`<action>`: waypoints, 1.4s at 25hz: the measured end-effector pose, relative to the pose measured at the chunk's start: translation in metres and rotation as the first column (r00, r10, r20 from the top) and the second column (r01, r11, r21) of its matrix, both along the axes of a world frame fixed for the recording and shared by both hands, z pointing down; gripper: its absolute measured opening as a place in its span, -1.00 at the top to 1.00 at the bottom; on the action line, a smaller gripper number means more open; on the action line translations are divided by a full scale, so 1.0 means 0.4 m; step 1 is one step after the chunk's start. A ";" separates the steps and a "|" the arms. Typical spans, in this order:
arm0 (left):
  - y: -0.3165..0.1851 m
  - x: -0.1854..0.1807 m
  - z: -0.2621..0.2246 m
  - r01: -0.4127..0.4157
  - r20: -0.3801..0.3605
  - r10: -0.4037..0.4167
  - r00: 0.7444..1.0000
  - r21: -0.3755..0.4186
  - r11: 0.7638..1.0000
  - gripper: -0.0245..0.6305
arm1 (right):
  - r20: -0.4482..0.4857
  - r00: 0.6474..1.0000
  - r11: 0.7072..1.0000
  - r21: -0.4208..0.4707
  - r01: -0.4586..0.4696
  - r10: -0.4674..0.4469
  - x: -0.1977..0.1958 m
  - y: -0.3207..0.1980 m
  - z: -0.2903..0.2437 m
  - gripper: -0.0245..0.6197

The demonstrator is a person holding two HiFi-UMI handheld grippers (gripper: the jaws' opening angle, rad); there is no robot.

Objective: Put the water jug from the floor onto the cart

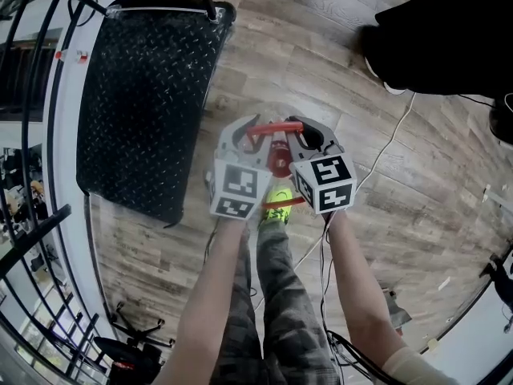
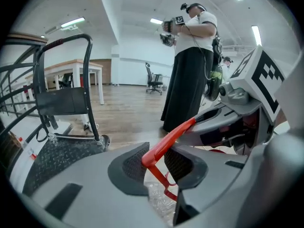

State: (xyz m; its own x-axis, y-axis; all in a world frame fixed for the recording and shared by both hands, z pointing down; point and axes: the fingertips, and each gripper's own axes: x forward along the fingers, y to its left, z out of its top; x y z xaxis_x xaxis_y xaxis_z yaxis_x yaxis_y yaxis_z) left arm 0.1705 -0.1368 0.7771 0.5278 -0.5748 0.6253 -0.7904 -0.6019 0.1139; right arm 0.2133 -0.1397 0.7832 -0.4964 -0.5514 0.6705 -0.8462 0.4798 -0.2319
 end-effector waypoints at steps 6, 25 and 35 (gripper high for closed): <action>0.010 -0.012 -0.049 -0.002 0.025 0.000 1.000 0.061 0.998 0.63 | 0.005 1.000 0.999 0.043 -0.013 0.013 -0.010 0.010 -0.048 0.83; -0.101 -0.030 -0.436 0.014 0.015 -0.020 1.000 0.345 0.939 0.63 | 0.073 0.994 0.941 0.322 -0.103 0.084 -0.023 -0.097 -0.433 0.85; -0.102 -0.047 -0.571 0.014 0.012 -0.021 1.000 0.398 0.917 0.64 | 0.093 0.991 0.922 0.366 -0.128 0.100 -0.039 -0.095 -0.567 0.85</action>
State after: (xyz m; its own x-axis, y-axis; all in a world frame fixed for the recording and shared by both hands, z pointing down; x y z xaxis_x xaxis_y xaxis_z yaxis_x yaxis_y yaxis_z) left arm 0.1518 -0.1777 0.5487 0.5072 -0.7871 0.3509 -0.8011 -0.5808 -0.1449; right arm 0.1978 -0.1778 0.5566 -0.4544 -0.8091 0.3727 -0.8880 0.4444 -0.1179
